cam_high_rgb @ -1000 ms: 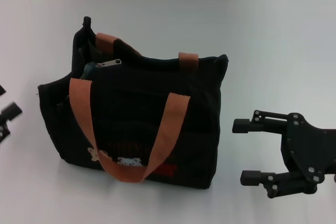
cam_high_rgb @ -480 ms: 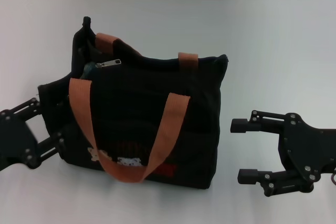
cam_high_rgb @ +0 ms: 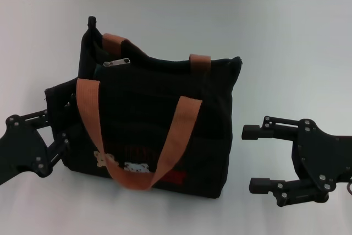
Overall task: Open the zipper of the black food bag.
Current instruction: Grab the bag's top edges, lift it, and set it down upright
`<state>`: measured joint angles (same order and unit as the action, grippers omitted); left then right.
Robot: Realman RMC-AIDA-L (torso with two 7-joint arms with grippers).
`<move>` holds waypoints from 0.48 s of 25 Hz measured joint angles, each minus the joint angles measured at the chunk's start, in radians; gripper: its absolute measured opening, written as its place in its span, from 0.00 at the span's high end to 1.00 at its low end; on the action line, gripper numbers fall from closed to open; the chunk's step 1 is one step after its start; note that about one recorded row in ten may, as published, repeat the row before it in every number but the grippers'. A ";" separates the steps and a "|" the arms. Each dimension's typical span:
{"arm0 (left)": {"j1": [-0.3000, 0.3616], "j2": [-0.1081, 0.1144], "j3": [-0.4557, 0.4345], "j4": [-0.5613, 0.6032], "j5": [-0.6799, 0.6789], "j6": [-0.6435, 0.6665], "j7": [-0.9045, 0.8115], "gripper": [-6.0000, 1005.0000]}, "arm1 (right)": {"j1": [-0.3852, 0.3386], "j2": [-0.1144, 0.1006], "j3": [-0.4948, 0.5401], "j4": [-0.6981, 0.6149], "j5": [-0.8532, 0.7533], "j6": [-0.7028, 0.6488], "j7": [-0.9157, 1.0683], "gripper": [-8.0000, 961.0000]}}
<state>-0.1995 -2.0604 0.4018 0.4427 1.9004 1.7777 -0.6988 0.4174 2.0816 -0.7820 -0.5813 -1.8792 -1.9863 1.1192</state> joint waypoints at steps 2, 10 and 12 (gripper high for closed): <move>-0.001 0.000 0.002 0.000 0.000 0.007 0.002 0.69 | 0.000 0.000 0.000 0.000 0.000 0.000 0.000 0.14; -0.001 -0.002 0.001 -0.003 0.000 0.023 0.025 0.78 | 0.000 0.000 0.000 0.000 0.004 0.000 -0.003 0.14; -0.001 -0.002 0.001 -0.003 0.000 0.023 0.025 0.80 | 0.002 0.000 0.000 0.000 0.005 0.000 -0.002 0.14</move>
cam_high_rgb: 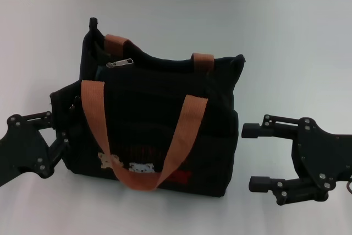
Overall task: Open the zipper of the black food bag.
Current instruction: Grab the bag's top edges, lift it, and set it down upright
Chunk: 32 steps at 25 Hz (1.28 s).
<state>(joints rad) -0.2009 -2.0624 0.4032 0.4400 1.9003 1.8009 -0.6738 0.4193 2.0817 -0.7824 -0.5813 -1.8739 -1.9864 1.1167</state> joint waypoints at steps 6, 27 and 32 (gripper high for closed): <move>0.002 -0.006 -0.008 -0.018 -0.019 0.010 0.047 0.86 | 0.001 0.000 0.000 0.000 0.001 0.000 0.003 0.14; -0.137 -0.008 0.120 0.099 -0.270 0.207 0.486 0.89 | 0.002 0.000 0.003 0.006 -0.002 0.005 0.009 0.14; -0.169 -0.008 0.273 0.131 -0.281 0.200 0.582 0.89 | 0.005 -0.001 -0.002 0.012 -0.006 0.042 0.040 0.14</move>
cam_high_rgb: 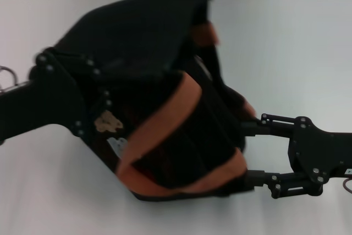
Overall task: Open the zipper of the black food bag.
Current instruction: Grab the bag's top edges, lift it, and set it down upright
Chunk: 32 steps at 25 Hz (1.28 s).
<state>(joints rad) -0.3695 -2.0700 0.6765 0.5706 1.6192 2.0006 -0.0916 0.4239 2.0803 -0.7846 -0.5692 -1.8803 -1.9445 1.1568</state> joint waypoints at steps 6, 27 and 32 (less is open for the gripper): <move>-0.017 -0.001 0.051 -0.006 0.010 -0.014 0.079 0.89 | 0.001 -0.001 0.067 -0.004 0.055 0.008 0.098 0.14; -0.013 -0.005 0.126 -0.012 0.007 -0.023 0.134 0.90 | 0.083 0.007 0.007 0.055 0.183 0.099 -0.068 0.44; -0.018 -0.004 0.129 -0.012 0.007 -0.023 0.135 0.90 | 0.099 0.008 -0.025 0.053 0.191 0.120 -0.069 0.50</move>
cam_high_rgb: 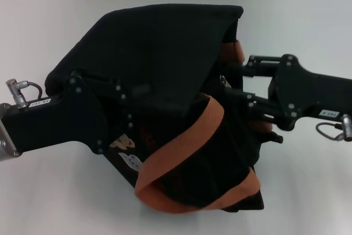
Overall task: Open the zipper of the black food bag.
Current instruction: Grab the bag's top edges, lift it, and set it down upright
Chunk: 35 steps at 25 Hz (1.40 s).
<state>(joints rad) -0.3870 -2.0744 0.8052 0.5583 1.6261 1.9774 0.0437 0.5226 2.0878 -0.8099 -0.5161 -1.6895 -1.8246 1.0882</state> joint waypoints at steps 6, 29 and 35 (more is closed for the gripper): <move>-0.002 0.000 0.000 0.000 0.000 0.000 0.001 0.90 | 0.007 -0.002 -0.063 -0.009 0.001 0.031 0.000 0.65; -0.019 -0.003 -0.001 -0.003 -0.002 -0.013 -0.010 0.89 | -0.103 -0.008 -0.051 -0.062 -0.056 0.033 -0.043 0.99; -0.031 -0.004 -0.007 -0.023 -0.008 -0.024 -0.021 0.89 | -0.162 -0.018 -0.048 -0.083 -0.189 0.035 -0.021 0.99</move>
<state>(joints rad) -0.4178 -2.0785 0.7985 0.5351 1.6182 1.9530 0.0223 0.3602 2.0695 -0.8574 -0.5990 -1.8788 -1.7900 1.0675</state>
